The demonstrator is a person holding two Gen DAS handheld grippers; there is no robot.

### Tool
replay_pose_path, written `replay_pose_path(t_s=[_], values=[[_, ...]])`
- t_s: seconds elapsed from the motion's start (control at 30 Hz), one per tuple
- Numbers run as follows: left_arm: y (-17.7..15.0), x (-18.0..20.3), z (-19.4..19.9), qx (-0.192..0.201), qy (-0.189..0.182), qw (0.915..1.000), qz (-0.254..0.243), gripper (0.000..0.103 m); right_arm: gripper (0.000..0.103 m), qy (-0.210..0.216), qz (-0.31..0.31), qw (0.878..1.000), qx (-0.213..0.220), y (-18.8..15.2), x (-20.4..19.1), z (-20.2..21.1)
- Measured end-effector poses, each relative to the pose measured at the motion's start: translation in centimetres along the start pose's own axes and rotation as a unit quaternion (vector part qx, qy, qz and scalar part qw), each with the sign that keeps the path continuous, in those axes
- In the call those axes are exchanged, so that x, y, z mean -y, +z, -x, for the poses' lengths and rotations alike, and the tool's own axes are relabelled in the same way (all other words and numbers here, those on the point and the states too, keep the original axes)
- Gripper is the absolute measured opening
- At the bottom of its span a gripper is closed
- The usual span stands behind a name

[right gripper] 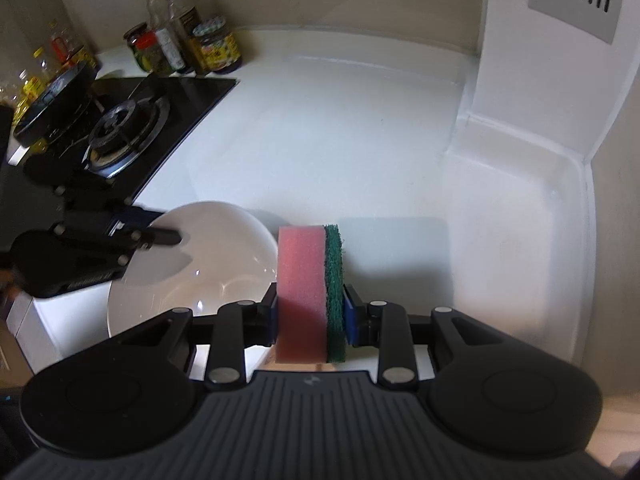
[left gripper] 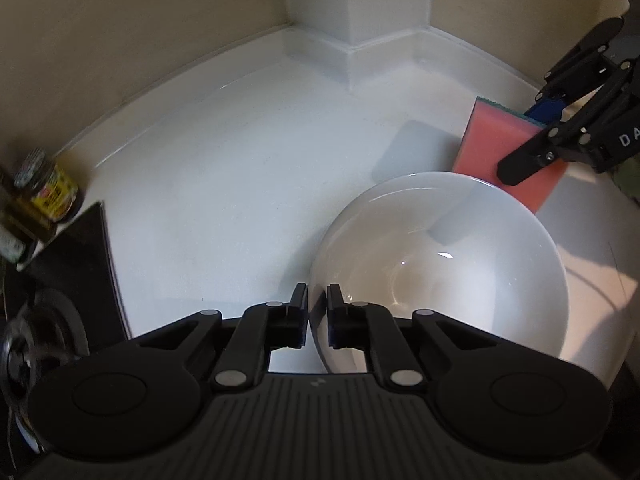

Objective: Clean bowl

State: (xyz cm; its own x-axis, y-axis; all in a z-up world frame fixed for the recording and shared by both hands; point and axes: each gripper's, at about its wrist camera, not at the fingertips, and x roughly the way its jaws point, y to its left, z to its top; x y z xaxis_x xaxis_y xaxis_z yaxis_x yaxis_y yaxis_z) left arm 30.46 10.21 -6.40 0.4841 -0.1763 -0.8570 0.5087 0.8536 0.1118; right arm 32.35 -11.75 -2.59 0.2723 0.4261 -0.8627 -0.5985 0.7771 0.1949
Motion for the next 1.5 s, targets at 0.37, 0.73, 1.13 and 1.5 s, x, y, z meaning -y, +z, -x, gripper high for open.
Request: replay_pose_path(t_s=[0.37,0.73,1.13,1.5], values=[[3.0,-0.3,-1.9,0.027,-0.048,0.9945,-0.089,0.015,0.027,-0.002,0.028,1.0,0.008,2.2,0.9,-1.1],[-1.1,-2.4,-0.1,0.004,-0.027,0.9967,0.077,0.006,0.026,0.001,0.016,1.0,0.02,1.0,0.6,-0.6],[2.2,-1.9,-2.6,0.011,-0.087,0.9924,-0.086,0.011,0.027,-0.008,0.065,0.998,0.01,3.0,0.7,-1.5],[-1.5,-1.6,-0.9,-0.039,-0.004,0.9973,0.061,0.008,0.026,0.013,0.03,0.999,0.019,0.2,0.6,-0.3]])
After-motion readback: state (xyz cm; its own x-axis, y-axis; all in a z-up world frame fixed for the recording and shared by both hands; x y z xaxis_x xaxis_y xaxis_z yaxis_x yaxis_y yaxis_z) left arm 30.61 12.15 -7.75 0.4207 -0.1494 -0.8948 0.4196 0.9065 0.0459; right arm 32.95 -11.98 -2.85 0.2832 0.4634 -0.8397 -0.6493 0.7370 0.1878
